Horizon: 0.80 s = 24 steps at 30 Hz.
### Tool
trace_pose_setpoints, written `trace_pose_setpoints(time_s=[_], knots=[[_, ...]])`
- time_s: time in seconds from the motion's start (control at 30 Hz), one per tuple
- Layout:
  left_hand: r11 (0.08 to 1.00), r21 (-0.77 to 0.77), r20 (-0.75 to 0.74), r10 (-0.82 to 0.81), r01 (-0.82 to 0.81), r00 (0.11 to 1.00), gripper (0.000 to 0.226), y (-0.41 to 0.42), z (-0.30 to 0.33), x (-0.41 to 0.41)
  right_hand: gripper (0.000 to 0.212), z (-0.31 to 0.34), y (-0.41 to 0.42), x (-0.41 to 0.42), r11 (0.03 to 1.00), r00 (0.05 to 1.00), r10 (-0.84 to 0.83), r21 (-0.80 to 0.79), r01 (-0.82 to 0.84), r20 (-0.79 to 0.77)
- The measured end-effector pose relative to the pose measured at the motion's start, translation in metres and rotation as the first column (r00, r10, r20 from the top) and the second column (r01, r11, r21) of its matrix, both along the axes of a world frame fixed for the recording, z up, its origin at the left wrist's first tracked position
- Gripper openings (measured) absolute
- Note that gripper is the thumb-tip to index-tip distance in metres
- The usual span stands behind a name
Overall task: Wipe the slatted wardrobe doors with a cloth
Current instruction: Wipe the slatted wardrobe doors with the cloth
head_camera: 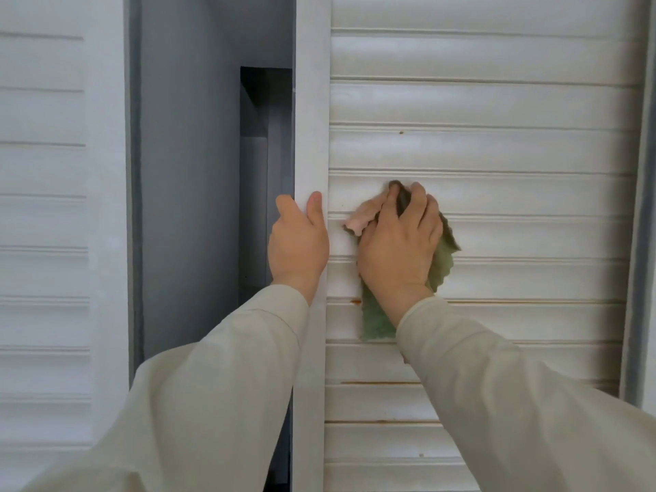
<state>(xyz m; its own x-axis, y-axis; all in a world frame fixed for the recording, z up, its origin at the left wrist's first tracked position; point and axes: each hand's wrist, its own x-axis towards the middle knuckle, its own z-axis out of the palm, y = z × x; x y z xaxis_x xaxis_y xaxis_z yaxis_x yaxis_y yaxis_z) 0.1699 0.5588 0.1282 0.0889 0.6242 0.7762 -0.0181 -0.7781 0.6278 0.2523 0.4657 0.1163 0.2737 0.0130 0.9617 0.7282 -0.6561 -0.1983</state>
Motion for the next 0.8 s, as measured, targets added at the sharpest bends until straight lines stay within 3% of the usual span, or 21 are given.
trace_pose_setpoints(time_s=[0.13,0.33,0.4,0.6,0.7,0.8], knots=[[1.0,-0.002,0.015,-0.017,0.017,1.0,0.044,0.005,0.001,0.002,0.071,0.006,0.022,0.001,0.995,0.997,0.052,-0.083,-0.047,0.054],[1.0,-0.009,0.012,-0.003,0.004,1.0,0.042,0.009,0.002,0.002,0.068,-0.034,0.031,-0.002,0.962,0.981,0.099,-0.268,-0.052,0.166],[1.0,-0.009,0.008,-0.012,0.012,1.0,0.044,0.008,0.001,0.0,0.073,-0.028,0.022,0.006,0.967,0.987,0.095,-0.247,-0.061,0.126],[1.0,-0.001,0.008,0.006,-0.006,1.0,0.045,0.005,-0.001,0.002,0.082,0.001,-0.006,0.033,0.992,0.994,0.018,0.129,-0.004,-0.107],[1.0,-0.002,0.01,0.021,-0.021,1.0,0.044,0.005,0.0,0.003,0.085,0.012,0.014,0.008,0.997,0.991,0.037,0.069,-0.028,-0.129],[1.0,-0.02,-0.007,0.023,-0.024,1.0,0.039,0.004,0.001,-0.002,0.078,0.011,0.042,-0.013,0.998,0.999,0.042,-0.052,-0.041,0.024]])
